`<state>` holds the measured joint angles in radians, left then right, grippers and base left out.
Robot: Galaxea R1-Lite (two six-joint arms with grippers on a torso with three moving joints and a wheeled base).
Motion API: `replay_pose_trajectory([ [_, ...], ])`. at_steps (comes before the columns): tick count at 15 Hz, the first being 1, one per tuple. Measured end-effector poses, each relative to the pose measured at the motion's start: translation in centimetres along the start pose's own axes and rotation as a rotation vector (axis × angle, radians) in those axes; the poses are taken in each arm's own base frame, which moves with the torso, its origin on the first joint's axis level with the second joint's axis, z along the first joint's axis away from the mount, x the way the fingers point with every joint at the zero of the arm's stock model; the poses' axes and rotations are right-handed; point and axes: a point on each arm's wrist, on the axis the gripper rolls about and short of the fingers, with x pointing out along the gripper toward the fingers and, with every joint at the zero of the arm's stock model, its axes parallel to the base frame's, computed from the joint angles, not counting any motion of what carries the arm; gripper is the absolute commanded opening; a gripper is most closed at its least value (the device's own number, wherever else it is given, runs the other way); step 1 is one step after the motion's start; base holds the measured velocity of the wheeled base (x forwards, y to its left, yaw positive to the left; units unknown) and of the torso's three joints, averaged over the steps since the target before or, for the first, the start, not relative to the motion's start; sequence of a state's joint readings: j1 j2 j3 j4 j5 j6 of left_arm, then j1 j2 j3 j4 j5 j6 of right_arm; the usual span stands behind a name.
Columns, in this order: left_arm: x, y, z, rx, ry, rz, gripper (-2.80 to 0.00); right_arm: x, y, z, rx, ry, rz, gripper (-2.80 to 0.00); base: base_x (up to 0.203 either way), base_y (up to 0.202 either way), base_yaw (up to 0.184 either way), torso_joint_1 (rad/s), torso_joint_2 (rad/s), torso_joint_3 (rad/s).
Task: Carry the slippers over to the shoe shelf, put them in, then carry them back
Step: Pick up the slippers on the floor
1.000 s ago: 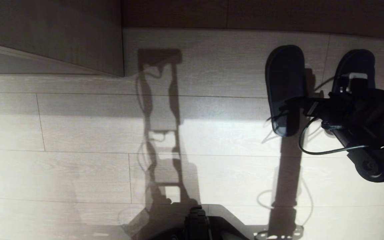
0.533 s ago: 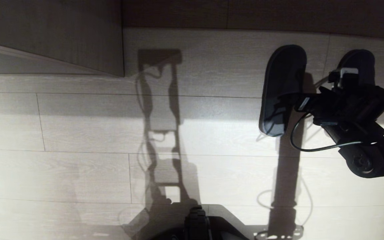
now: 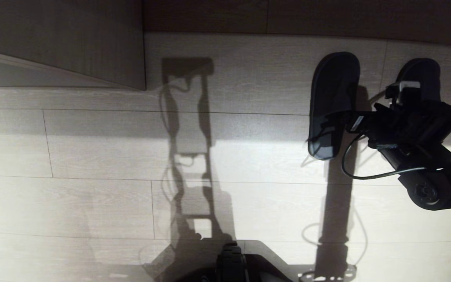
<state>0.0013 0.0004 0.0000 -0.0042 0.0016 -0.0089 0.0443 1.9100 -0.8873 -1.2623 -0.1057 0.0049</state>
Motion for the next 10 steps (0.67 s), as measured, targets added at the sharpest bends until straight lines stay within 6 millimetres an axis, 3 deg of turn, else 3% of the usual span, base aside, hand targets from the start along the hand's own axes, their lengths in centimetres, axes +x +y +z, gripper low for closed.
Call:
replay_pose_trajectory([
  [1, 0.00, 0.00, 0.00, 0.000, 0.000, 0.000, -2.80, -0.05, -0.01, 0.02, 0.001, 0.002, -0.001, -1.22, 0.000, 0.000, 0.000, 0.000, 0.00, 0.000],
  [2, 0.00, 0.00, 0.00, 0.000, 0.000, 0.000, -2.80, -0.10, -0.01, 0.03, 0.001, 0.004, -0.001, -2.80, 0.000, 0.000, 0.000, 0.000, 0.00, 0.000],
  [10, 0.00, 0.00, 0.00, 0.000, 0.000, -0.001, -2.80, -0.20, -0.03, 0.05, -0.001, 0.005, -0.001, -2.80, 0.000, 0.000, 0.000, 0.000, 0.00, 0.000],
])
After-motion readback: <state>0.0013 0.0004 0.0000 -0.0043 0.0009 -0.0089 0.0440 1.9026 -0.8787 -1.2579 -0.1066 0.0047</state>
